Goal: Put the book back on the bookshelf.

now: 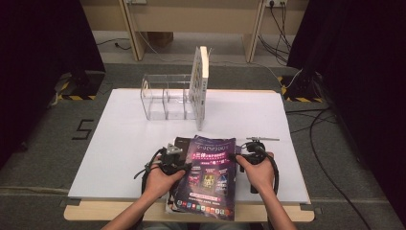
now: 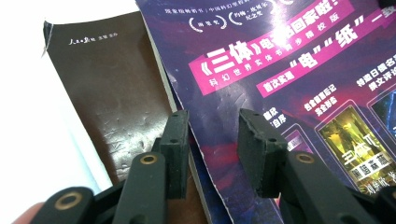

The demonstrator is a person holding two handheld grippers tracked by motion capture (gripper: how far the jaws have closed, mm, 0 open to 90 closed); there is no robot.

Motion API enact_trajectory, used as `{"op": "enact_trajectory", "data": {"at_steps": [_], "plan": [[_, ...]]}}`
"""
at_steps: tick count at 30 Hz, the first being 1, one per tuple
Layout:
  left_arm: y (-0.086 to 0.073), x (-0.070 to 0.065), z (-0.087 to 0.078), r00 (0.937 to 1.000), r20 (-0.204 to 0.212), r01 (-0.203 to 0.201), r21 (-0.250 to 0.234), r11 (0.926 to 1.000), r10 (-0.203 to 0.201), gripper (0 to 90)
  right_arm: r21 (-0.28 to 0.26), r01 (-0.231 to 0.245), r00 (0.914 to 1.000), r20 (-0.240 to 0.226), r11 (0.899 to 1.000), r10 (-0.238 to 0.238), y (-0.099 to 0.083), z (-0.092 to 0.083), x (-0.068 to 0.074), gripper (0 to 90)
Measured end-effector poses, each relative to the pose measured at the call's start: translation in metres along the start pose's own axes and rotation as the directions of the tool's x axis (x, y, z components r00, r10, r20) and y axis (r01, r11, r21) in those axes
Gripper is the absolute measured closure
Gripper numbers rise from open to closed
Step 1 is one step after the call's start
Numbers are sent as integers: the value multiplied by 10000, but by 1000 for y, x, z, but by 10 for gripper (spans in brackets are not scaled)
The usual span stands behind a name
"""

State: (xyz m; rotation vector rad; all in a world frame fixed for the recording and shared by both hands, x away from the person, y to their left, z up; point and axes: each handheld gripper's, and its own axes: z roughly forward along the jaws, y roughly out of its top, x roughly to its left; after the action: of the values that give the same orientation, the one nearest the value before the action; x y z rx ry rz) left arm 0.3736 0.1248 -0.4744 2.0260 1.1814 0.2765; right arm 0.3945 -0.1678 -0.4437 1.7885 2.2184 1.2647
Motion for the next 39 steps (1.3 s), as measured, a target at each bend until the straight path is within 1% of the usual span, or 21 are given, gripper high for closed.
{"op": "enact_trajectory", "data": {"at_steps": [2,4,5,7,10,12,13,14,15,17,25,28,30,31,33,34,35,36,37,38,39], "plan": [[0,0,0,10000,-22,15,-49,10000,-15,635,-44,-358,9992,-148,9993,358,0,-2,0,808],[-1,0,0,10000,10,97,-52,9999,-97,613,-124,-477,9985,-258,9988,473,0,-2,0,813],[-1,0,0,9997,137,201,19,9998,-202,613,-220,-628,9974,-361,9978,620,0,-3,0,817],[0,0,-1,9997,74,216,-60,9997,-215,559,-509,-735,9955,-636,9960,702,0,-7,2,828],[2,-1,-5,9995,4,315,-389,9987,-315,507,-881,-748,9939,-871,9933,671,1,-11,5,839],[3,-1,-7,9997,-74,248,-497,9985,-252,489,-1003,-739,9934,-955,9922,643,2,-12,7,842],[5,-2,-11,9997,-188,137,-705,9974,-151,467,-1238,-699,9925,-1087,9898,565,3,-14,10,847],[5,-2,-11,9997,-188,137,-705,9974,-151,457,-1370,-625,9926,-1114,9886,473,4,-15,12,847],[7,-3,-12,9996,-237,106,-813,9966,-126,457,-1370,-625,9926,-1114,9886,473,4,-15,12,847],[10,-4,-16,9996,-254,73,-978,9952,-98,435,-1611,-420,9927,-1185,9860,229,5,-18,18,848],[12,-4,-22,9995,-276,114,-1220,9925,-149,412,-1980,-134,9922,-1243,9801,-115,7,-20,26,848],[15,-5,-27,9996,-238,144,-1495,9887,-181,411,-2243,129,9918,-1212,9744,-410,10,-22,32,849],[16,-6,-29,9996,-223,126,-1564,9876,-163,409,-2332,179,9917,-1193,9723,-469,11,-23,34,849],[18,-8,-33,9998,-187,84,-1726,9850,-118,403,-2486,310,9910,-1183,9681,-621,14,-25,39,849],[21,-11,-37,9998,-155,79,-1920,9814,-110,386,-2598,388,9891,-1270,9649,-740,17,-26,44,849],[21,-11,-37,9998,-155,79,-1920,9814,-110,378,-2669,449,9884,-1282,9627,-817,19,-26,48,850],[24,-13,-41,9999,-130,67,-2093,9778,-97,373,-2746,560,9876,-1263,9599,-937,21,-26,51,850],[24,-13,-41,9999,-130,67,-2093,9778,-97,367,-2831,627,9864,-1285,9570,-1027,23,-27,55,850],[25,-13,-44,9999,-110,72,-2174,9761,-98,367,-2831,627,9864,-1285,9570,-1027,23,-27,55,850],[27,-14,-48,9998,-152,84,-2354,9719,-124,360,-3092,914,9835,-1210,9466,-1345,29,-28,63,849],[27,-14,-48,9998,-152,84,-2354,9719,-124,359,-3092,914,9835,-1210,9466,-1345,29,-28,63,849]]}}
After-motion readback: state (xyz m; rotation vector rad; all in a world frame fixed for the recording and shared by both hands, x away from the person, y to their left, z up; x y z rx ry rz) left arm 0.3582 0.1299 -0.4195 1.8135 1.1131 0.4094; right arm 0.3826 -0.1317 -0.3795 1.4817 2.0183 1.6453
